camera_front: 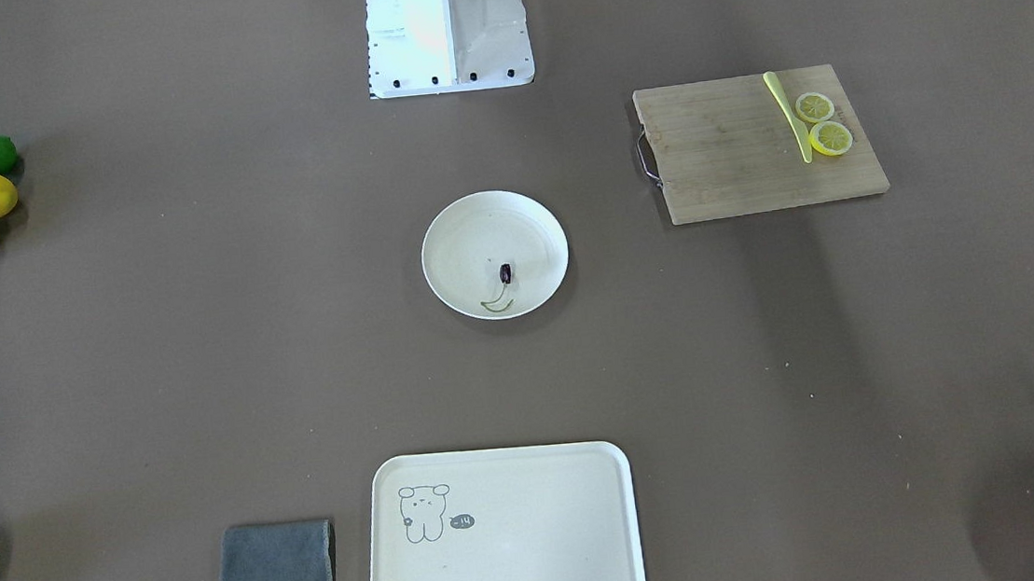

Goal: Place red cherry on plate

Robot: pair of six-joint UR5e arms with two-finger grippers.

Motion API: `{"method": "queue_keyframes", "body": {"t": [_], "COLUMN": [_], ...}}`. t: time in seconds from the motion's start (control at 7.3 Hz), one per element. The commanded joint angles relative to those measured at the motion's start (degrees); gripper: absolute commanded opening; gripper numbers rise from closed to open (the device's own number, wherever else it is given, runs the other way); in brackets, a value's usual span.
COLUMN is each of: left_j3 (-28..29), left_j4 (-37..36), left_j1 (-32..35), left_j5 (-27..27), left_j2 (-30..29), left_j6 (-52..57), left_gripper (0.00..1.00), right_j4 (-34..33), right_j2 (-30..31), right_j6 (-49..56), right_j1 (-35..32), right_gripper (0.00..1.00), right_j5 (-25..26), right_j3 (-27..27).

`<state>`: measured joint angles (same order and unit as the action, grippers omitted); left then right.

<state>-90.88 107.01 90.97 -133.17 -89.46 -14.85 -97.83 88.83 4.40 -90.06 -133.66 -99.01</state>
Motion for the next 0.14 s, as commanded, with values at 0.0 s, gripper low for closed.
{"method": "queue_keyframes", "body": {"t": [0.0], "left_j3": [-0.08], "left_j4": [0.04], "left_j1": [0.0], "left_j5": [0.02], "left_j2": [0.07], "left_j6": [-0.09], "left_gripper": [0.98], "right_j4": [0.01], "right_j2": [-0.06], "right_j6": [-0.18], "right_j1": [-0.03], "right_gripper": [1.0], "right_j5": [-0.02], "right_j3": [-0.66]}}
